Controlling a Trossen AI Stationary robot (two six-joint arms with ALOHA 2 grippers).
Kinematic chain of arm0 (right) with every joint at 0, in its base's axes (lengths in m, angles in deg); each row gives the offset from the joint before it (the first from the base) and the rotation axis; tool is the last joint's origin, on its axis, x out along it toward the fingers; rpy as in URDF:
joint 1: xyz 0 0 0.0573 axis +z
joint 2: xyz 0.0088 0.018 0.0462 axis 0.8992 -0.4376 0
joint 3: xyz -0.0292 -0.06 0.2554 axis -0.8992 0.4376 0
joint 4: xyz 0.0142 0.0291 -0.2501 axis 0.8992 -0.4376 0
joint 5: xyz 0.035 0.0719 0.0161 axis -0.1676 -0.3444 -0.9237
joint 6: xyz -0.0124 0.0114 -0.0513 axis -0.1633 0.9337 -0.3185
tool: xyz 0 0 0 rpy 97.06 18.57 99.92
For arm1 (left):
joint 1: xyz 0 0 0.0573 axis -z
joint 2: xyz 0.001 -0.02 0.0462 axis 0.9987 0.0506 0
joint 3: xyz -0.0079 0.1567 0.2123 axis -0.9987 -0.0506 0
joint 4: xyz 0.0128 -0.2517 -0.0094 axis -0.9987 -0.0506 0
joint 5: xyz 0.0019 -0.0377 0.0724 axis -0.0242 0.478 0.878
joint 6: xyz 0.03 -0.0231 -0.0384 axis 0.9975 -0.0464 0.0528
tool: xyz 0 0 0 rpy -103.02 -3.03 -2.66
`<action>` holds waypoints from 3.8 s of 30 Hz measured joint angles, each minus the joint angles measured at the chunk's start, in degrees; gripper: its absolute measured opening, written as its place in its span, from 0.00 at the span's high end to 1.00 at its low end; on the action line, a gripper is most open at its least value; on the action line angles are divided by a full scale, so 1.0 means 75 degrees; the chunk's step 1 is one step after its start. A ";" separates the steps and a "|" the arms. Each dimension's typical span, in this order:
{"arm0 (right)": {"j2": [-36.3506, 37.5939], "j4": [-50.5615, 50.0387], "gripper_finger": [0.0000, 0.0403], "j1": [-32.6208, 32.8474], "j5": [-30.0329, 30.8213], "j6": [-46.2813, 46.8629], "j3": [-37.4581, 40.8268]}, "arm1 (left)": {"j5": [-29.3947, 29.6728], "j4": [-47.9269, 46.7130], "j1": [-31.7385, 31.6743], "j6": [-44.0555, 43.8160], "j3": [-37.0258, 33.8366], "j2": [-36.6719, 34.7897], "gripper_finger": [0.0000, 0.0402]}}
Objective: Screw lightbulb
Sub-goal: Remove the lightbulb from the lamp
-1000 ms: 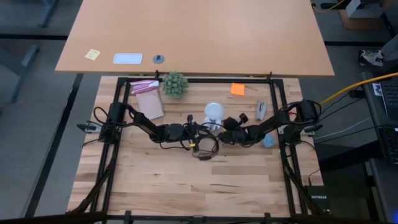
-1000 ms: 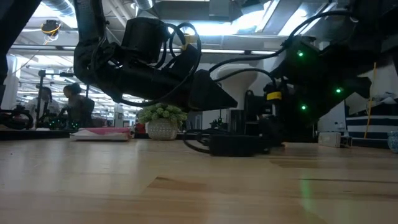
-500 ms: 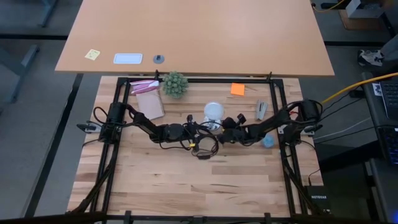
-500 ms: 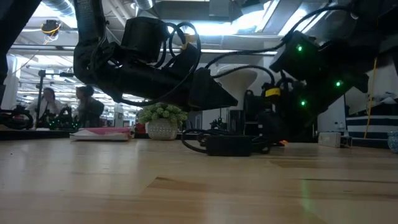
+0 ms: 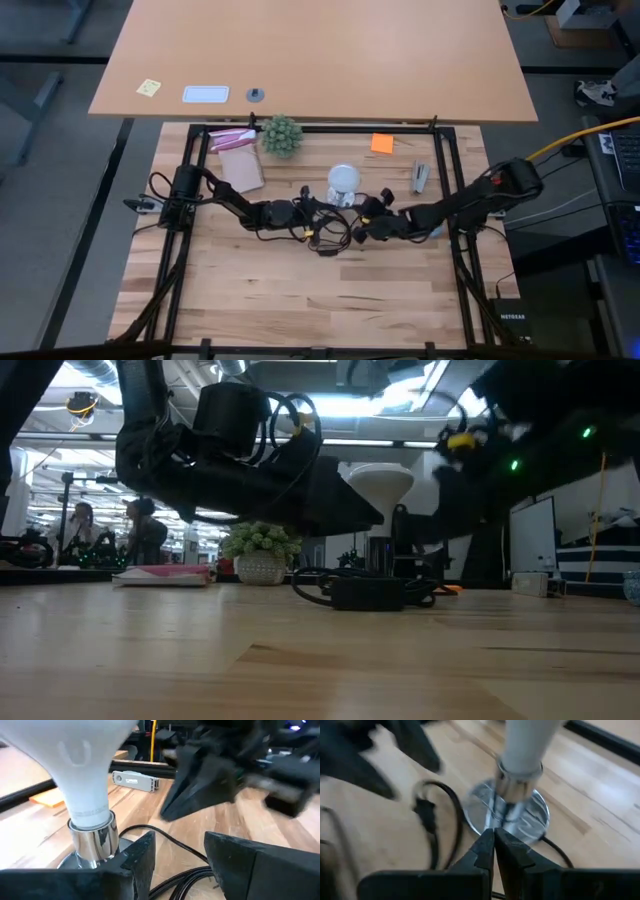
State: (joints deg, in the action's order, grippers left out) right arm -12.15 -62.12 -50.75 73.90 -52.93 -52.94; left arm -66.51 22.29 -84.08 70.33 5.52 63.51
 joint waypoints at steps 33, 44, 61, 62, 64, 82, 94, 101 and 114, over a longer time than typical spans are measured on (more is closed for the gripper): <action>0.3183 -0.0109 0.94 0.0528 -0.1844 -0.1176 -0.0006 | -0.0005 -1.0280 0.0016 -0.2444 -0.0405 -0.7236 0.60; 0.3183 0.0115 0.94 0.0525 -0.1729 -0.0926 -0.0006 | -0.0001 -1.0255 -0.0004 -0.2512 -0.0407 -0.7219 0.60; 0.3210 0.0296 0.60 0.0525 -0.1424 -0.0965 -0.0006 | -0.0387 -0.9923 -0.0044 -0.1716 -0.0407 -0.7232 0.60; 0.3244 0.0296 0.57 0.0525 -0.1236 -0.1000 -0.0006 | -0.0383 -0.9783 -0.0086 -0.1663 -0.0406 -0.7289 0.60; 0.3337 0.0301 0.54 0.0525 -0.0903 -0.1020 -0.0006 | -0.0372 -0.9818 -0.0233 -0.1625 -0.0244 -0.7513 0.60; 0.6446 -0.2853 0.53 0.0525 -0.0997 -0.2371 -0.0006 | -0.0341 -1.4368 -0.0562 -0.2914 0.0063 -1.1527 0.60; 0.6617 0.1357 0.53 0.0525 -0.1290 -0.0787 0.3438 | 0.0080 -0.4351 -0.0420 -0.2120 -0.5253 -1.0590 0.60; 0.6235 0.2719 0.53 0.0525 -0.0083 -0.0038 0.4144 | 0.0410 -0.2956 -0.0678 -0.2680 -0.5474 -0.8554 0.60; 0.5679 0.2885 0.53 0.0525 0.0030 0.0014 0.4144 | 0.0385 -0.0600 -0.0722 -0.1215 -0.3888 -0.4794 0.60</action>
State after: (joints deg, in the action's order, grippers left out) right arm 30.45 -40.48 -46.82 74.12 -52.83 -21.86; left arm -63.63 17.79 -89.49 61.22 -23.64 27.56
